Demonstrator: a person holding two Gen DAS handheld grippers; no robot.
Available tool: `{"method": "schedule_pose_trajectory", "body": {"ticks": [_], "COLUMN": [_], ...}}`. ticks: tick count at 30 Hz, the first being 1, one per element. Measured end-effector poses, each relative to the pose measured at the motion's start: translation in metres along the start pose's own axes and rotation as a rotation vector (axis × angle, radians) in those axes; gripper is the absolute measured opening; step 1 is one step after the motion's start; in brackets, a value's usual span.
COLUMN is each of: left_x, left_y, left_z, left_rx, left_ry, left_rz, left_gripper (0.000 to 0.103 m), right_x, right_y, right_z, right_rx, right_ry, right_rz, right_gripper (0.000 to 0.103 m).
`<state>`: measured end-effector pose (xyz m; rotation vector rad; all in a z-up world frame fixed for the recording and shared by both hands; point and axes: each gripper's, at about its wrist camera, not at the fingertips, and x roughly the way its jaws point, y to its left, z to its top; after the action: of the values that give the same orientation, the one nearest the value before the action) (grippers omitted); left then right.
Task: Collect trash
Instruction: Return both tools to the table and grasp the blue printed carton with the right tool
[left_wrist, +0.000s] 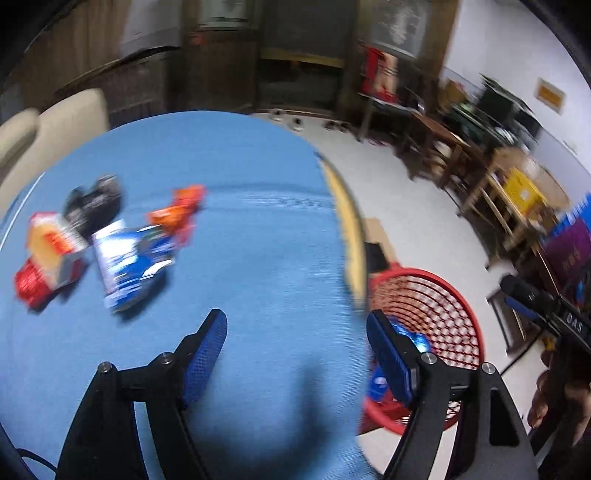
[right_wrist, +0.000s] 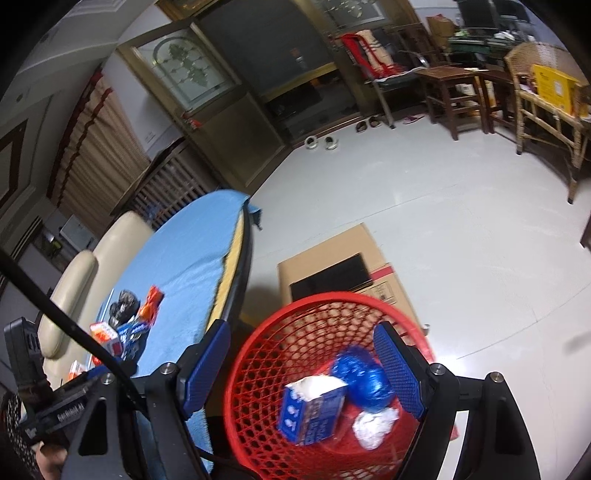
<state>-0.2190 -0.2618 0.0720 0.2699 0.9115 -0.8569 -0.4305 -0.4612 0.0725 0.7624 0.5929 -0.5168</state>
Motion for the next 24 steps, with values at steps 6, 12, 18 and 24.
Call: {"method": "schedule_pose_trajectory", "body": {"ticks": [6, 12, 18, 24], "left_x": [-0.020, -0.036, -0.051, -0.062], "left_y": [0.072, 0.139, 0.191, 0.228], "left_z": [-0.020, -0.051, -0.079, -0.102], "left_rx": [-0.151, -0.326, -0.445, -0.517], "left_ry": [-0.027, -0.059, -0.084, -0.099], "left_rz": [0.092, 0.150, 0.186, 0.218], "left_gripper": [0.078, 0.078, 0.079, 0.079], "right_x": [0.009, 0.021, 0.050, 0.098], "right_y": [0.031, 0.082, 0.156, 0.242], "right_z": [-0.010, -0.019, -0.028, -0.041], "right_rx": [-0.060, -0.163, -0.293, -0.400], "right_ry": [0.041, 0.085, 0.154, 0.250], "right_rz": [0.024, 0.063, 0.149, 0.249], "right_gripper": [0.083, 0.083, 0.083, 0.083]}}
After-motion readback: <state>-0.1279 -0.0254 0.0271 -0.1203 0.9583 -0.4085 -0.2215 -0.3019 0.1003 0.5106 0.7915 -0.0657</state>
